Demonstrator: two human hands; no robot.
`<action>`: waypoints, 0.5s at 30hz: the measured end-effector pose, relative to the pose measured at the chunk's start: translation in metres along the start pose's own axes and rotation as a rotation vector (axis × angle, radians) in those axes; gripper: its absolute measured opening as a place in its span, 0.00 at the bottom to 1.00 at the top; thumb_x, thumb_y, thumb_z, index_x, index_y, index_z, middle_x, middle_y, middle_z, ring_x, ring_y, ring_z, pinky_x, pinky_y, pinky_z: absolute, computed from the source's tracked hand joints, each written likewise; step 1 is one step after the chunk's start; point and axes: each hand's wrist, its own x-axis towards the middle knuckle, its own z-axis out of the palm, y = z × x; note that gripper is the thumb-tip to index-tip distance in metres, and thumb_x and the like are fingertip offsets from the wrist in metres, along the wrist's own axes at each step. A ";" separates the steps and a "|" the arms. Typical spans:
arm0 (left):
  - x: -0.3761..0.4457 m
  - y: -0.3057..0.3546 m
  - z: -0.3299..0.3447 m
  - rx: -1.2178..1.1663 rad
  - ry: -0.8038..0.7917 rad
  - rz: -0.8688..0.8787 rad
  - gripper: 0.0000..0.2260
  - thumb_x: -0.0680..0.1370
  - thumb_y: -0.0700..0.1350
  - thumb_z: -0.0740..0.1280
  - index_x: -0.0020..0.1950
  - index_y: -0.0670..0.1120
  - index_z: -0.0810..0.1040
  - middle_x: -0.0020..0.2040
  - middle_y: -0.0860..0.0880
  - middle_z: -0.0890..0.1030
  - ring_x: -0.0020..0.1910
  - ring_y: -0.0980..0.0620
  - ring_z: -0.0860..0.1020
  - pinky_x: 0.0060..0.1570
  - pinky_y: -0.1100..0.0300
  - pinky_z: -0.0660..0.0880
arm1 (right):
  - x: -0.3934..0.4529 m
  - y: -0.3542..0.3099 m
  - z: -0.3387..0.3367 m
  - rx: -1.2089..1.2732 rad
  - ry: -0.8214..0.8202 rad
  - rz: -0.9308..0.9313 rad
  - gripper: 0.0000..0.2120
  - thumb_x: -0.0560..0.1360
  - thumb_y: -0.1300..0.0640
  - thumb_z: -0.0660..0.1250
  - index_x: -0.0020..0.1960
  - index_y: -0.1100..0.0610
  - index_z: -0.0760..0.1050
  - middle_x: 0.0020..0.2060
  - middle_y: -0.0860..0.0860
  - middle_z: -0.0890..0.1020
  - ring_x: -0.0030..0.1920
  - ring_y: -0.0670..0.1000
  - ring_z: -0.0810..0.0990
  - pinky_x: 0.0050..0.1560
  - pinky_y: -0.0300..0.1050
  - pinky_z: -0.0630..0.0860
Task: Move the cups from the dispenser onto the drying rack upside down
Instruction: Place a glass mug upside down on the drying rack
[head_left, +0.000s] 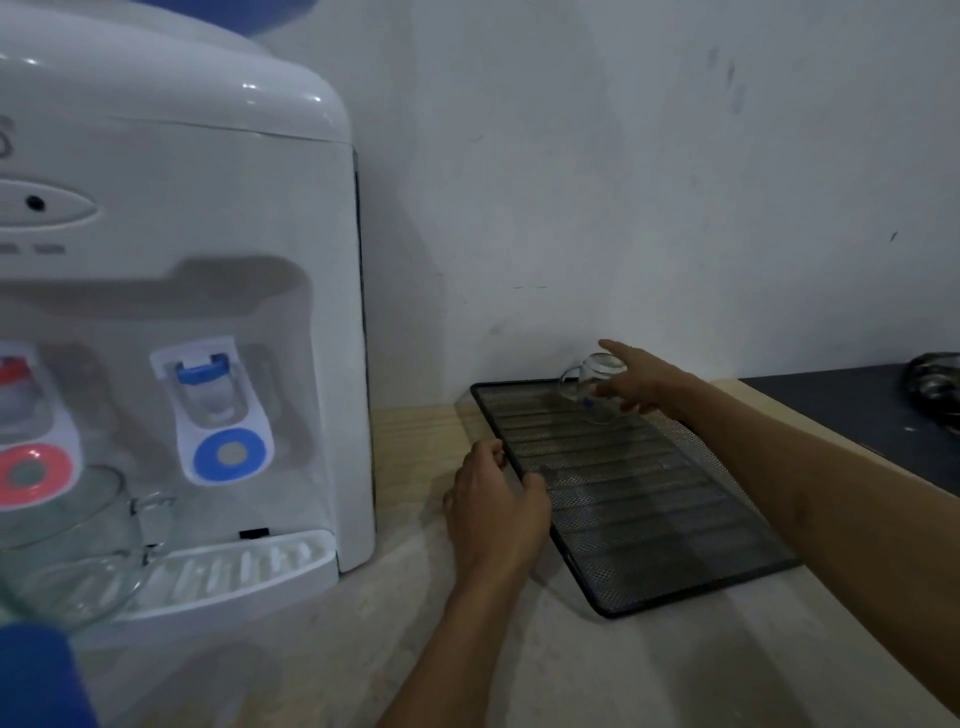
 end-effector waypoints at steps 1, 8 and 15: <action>0.000 0.000 0.000 -0.002 -0.004 0.003 0.15 0.75 0.49 0.68 0.60 0.59 0.72 0.57 0.61 0.76 0.59 0.56 0.75 0.68 0.48 0.72 | -0.003 0.000 0.000 0.011 0.004 0.012 0.46 0.75 0.55 0.77 0.84 0.44 0.53 0.76 0.60 0.70 0.43 0.56 0.81 0.36 0.44 0.76; -0.003 0.001 -0.004 -0.087 0.003 0.010 0.12 0.77 0.50 0.68 0.57 0.61 0.70 0.58 0.59 0.77 0.61 0.55 0.76 0.64 0.52 0.75 | -0.072 -0.013 0.019 0.220 0.422 -0.108 0.38 0.74 0.51 0.77 0.79 0.51 0.64 0.67 0.60 0.75 0.58 0.55 0.79 0.55 0.47 0.77; -0.020 0.010 -0.020 -0.189 0.141 0.043 0.14 0.79 0.43 0.68 0.64 0.51 0.74 0.60 0.52 0.79 0.60 0.53 0.76 0.65 0.53 0.75 | -0.180 -0.006 0.071 0.276 0.407 -0.325 0.20 0.77 0.56 0.74 0.68 0.55 0.76 0.58 0.51 0.81 0.56 0.51 0.81 0.56 0.49 0.80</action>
